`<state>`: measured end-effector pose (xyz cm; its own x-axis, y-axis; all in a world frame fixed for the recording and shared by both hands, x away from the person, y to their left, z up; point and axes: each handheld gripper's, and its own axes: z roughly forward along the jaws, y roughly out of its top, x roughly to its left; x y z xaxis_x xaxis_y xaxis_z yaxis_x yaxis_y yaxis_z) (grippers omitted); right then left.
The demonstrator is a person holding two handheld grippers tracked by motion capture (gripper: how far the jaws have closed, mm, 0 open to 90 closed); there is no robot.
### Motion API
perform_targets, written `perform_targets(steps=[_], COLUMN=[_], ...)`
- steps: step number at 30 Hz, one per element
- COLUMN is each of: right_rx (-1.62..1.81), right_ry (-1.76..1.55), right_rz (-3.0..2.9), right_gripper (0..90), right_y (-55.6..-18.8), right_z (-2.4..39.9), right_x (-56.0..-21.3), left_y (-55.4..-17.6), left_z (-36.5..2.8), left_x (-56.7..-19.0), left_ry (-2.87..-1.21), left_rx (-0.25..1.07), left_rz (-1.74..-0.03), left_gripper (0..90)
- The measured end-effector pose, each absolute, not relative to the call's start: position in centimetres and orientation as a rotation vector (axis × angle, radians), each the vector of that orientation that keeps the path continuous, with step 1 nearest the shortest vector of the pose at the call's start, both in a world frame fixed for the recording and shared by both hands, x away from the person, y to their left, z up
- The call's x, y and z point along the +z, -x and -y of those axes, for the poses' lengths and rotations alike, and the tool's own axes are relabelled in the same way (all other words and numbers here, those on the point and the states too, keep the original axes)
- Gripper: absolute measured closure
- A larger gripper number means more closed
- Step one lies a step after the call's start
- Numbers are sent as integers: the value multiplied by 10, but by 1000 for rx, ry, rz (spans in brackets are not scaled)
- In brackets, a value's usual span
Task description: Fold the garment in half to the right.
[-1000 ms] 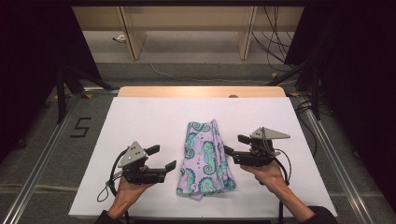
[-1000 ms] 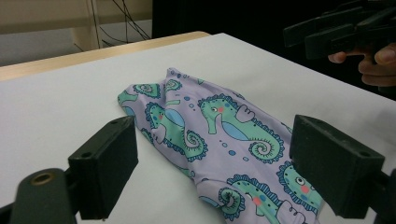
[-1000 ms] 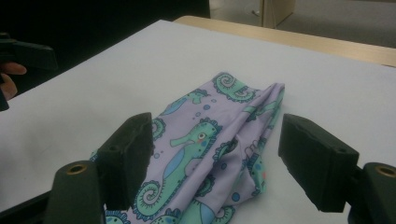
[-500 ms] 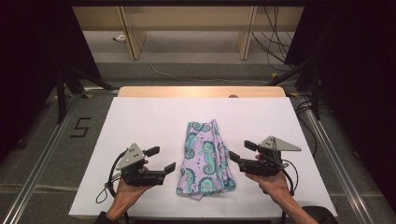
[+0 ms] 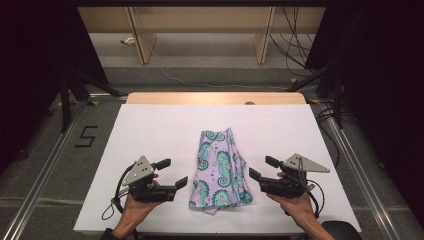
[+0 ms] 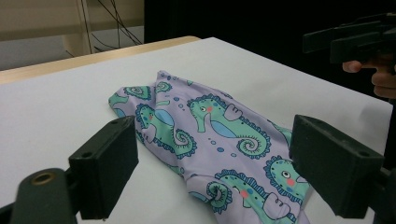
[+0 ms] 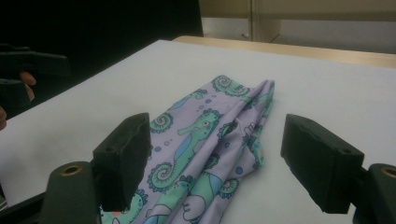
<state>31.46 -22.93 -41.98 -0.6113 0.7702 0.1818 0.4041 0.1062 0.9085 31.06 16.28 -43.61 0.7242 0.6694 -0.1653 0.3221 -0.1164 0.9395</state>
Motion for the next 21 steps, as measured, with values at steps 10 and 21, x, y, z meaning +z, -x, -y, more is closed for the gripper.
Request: perform_targets(steps=[10,21], right_rx=[1503,1505], right_ry=[-1164,-1163], right_rz=[-2066,-2057], right_gripper=[249,248], right_y=[-302,-292], right_z=[233,236], right_x=[-427,-429], left_y=[-308,-303], left_z=[-164,-165], left_x=[-437,-438], left_ry=[-1714,-1701], left_rx=[355,356], left_rz=[-794,-792], left_gripper=[149,149])
